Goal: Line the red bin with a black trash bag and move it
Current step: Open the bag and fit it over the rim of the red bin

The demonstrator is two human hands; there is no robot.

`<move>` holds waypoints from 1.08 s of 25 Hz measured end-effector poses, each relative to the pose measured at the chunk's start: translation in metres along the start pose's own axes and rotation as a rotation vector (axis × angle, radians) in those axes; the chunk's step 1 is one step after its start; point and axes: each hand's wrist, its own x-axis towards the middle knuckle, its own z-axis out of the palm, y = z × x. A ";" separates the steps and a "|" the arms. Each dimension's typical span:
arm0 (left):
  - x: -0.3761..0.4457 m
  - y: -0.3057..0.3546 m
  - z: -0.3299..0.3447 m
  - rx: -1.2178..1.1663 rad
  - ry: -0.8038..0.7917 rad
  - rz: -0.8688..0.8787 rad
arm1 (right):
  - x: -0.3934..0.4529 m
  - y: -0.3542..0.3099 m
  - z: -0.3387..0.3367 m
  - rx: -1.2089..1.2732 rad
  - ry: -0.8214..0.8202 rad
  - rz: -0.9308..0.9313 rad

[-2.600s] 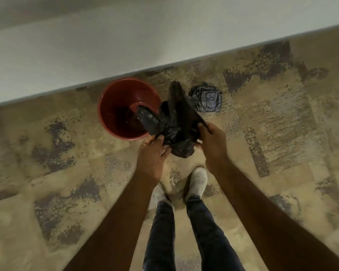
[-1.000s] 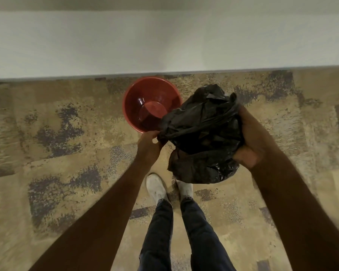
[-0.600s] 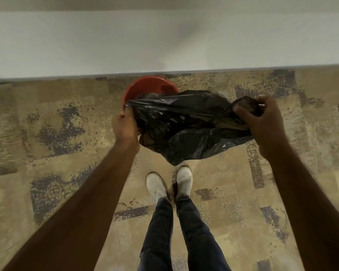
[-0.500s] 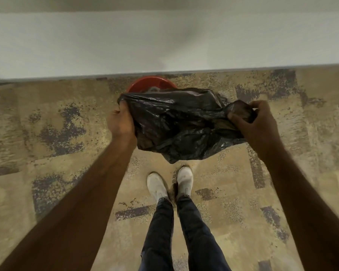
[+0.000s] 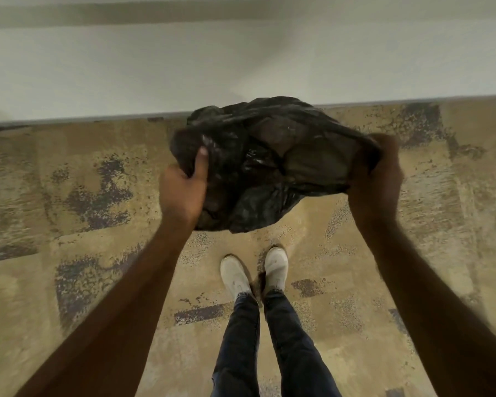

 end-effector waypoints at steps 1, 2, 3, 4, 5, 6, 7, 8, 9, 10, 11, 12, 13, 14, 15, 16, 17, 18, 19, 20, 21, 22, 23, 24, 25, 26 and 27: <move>-0.006 -0.022 0.001 0.125 -0.041 -0.044 | -0.015 0.010 0.003 -0.021 -0.098 0.037; -0.014 -0.044 0.001 0.229 -0.097 -0.085 | -0.031 0.023 0.004 -0.070 -0.227 0.095; -0.024 -0.064 0.000 0.299 -0.153 -0.122 | -0.048 0.038 0.006 -0.150 -0.374 0.172; -0.033 -0.084 -0.001 0.339 -0.203 -0.156 | -0.064 0.054 0.008 -0.237 -0.523 0.278; -0.042 -0.103 -0.004 0.368 -0.238 -0.192 | -0.079 0.067 0.011 -0.302 -0.645 0.418; -0.050 -0.118 -0.006 0.403 -0.256 -0.225 | -0.092 0.078 0.014 -0.321 -0.717 0.579; -0.055 -0.129 -0.008 0.438 -0.261 -0.251 | -0.101 0.085 0.016 -0.296 -0.726 0.733; -0.056 -0.136 -0.010 0.451 -0.254 -0.271 | -0.107 0.091 0.020 -0.205 -0.661 0.874; -0.055 -0.139 -0.010 0.426 -0.234 -0.285 | -0.108 0.093 0.024 -0.063 -0.545 1.000; -0.050 -0.138 -0.010 0.371 -0.205 -0.290 | -0.105 0.091 0.030 0.106 -0.409 1.109; -0.042 -0.134 -0.009 0.311 -0.163 -0.278 | -0.097 0.087 0.037 0.285 -0.276 1.208; -0.032 -0.128 -0.009 0.272 -0.108 -0.250 | -0.085 0.081 0.046 0.457 -0.161 1.285; -0.021 -0.120 -0.009 0.251 -0.047 -0.223 | -0.072 0.073 0.054 0.583 -0.074 1.325; -0.010 -0.111 -0.008 0.228 0.013 -0.204 | -0.058 0.064 0.061 0.651 -0.024 1.326; 0.002 -0.101 -0.009 0.194 0.066 -0.193 | -0.044 0.054 0.068 0.675 -0.021 1.290; 0.012 -0.091 -0.009 0.154 0.102 -0.186 | -0.032 0.043 0.075 0.655 -0.048 1.213; 0.021 -0.083 -0.009 0.117 0.124 -0.176 | -0.020 0.033 0.080 0.581 -0.079 1.108; 0.030 -0.074 -0.009 0.077 0.141 -0.166 | -0.009 0.022 0.084 0.489 -0.102 0.992; 0.037 -0.066 -0.010 0.031 0.158 -0.152 | 0.001 0.012 0.087 0.411 -0.115 0.881; 0.044 -0.059 -0.011 -0.021 0.176 -0.135 | 0.010 0.003 0.089 0.372 -0.120 0.787; 0.051 -0.053 -0.012 -0.070 0.193 -0.113 | 0.019 -0.005 0.092 0.347 -0.120 0.708; 0.056 -0.049 -0.014 -0.108 0.202 -0.086 | 0.026 -0.012 0.094 0.323 -0.118 0.643; 0.061 -0.046 -0.015 -0.133 0.203 -0.061 | 0.032 -0.018 0.095 0.306 -0.116 0.591; 0.066 -0.046 -0.015 -0.147 0.200 -0.054 | 0.038 -0.021 0.097 0.304 -0.112 0.553; 0.069 -0.047 -0.014 -0.154 0.198 -0.064 | 0.042 -0.022 0.099 0.306 -0.109 0.524; 0.071 -0.050 -0.012 -0.145 0.196 -0.085 | 0.045 -0.021 0.102 0.288 -0.112 0.506; 0.072 -0.053 -0.010 -0.129 0.194 -0.108 | 0.048 -0.020 0.106 0.256 -0.124 0.497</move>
